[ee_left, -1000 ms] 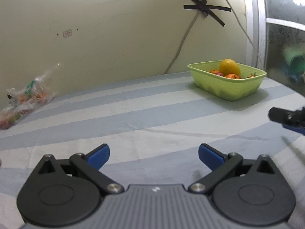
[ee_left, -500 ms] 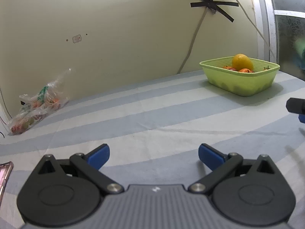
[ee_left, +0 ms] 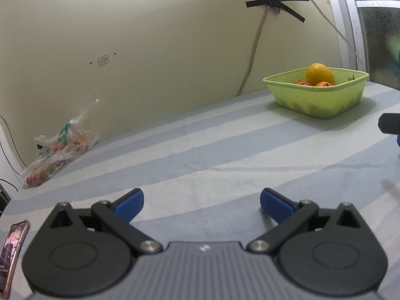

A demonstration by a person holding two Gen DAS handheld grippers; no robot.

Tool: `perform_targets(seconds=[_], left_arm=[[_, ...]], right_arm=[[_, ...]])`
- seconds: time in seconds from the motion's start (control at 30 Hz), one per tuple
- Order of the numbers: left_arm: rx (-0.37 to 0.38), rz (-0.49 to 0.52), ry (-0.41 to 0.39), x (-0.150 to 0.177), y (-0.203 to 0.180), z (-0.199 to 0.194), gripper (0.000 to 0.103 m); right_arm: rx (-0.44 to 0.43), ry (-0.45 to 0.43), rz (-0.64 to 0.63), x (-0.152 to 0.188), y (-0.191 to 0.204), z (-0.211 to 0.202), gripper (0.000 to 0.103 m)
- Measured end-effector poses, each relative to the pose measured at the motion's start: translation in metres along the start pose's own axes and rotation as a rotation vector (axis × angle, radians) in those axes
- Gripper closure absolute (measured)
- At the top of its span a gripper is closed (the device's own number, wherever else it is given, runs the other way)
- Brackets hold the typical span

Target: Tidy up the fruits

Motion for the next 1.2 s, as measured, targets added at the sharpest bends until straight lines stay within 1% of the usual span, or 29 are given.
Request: perform_targets(seconds=[0.4, 1.2], left_arm=[[-0.018, 0.012, -0.002, 0.0001, -0.0002, -0.0006, 0.0], [-0.013, 0.005, -0.002, 0.0006, 0.0022, -0.0001, 0.0]], right_arm=[[-0.014, 0.005, 0.018, -0.0012, -0.0035, 0.0002, 0.049], [-0.015, 0.0, 0.027, -0.0027, -0.0056, -0.0005, 0.049]])
Point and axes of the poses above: each gripper's, at about its wrist camera, not at the fingertips, and z roughly the way its jaws point, y to its left, x to its underside, the point moved 7 cm from there along z, roughly the way its jaws point, and after that the axes turned 13 degrees about -y, right-handed, at the moved point
